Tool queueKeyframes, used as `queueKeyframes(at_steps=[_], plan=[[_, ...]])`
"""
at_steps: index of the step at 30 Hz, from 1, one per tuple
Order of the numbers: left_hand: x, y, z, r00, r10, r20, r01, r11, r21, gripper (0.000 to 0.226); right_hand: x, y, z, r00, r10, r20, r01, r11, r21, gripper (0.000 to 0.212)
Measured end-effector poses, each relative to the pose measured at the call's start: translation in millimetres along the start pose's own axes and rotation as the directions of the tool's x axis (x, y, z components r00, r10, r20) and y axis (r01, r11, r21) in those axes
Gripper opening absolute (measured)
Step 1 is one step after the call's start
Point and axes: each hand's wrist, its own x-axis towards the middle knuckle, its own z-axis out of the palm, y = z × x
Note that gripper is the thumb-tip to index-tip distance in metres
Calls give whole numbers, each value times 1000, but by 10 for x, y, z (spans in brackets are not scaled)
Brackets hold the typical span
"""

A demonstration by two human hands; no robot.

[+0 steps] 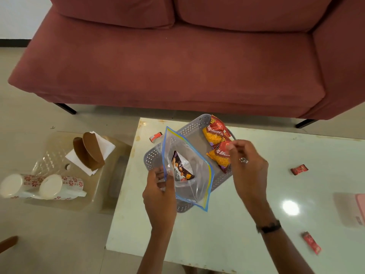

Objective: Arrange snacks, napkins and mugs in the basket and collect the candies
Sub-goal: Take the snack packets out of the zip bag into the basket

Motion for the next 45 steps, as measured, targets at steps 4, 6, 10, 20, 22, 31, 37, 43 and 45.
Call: queueKeyframes(at_steps=[4, 6, 10, 20, 22, 31, 37, 43, 45], plan=[[-76, -73, -66, 1000, 13, -15, -13, 1000, 19, 13, -422, -492, 224, 939, -139, 314, 124, 990, 67, 11], [-89, -96, -88, 1000, 24, -13, -24, 1000, 20, 18, -396, -426, 545, 846, -113, 522, 249, 948, -198, 18], [-103, -90, -97, 999, 40, 4, -40, 999, 16, 20, -140, -75, 1104, 722, 207, 660, 299, 767, -568, 25], [-98, -191, -100, 999, 36, 9, -37, 999, 32, 20, -92, 452, 1433, 752, 279, 597, 335, 618, -711, 23], [-111, -198, -100, 1000, 23, 11, -23, 999, 24, 22, -79, 440, 1410, 776, 253, 578, 296, 663, -688, 24], [-75, -183, -128, 1000, -8, 19, 8, 1000, 5, 22, -120, 536, 1384, 883, 85, 462, 150, 881, -448, 26], [-54, -189, -123, 1000, -4, 29, 4, 1000, -10, 23, -165, 376, 1271, 839, -160, 521, 388, 846, -365, 28], [-2, -92, -161, 999, 46, -4, -46, 999, -20, 20, -290, -88, 739, 804, -461, 375, 579, 750, -320, 27], [21, -49, -163, 998, 59, -20, -60, 998, -13, 19, -294, -243, 553, 797, -484, 361, 589, 756, -286, 22]])
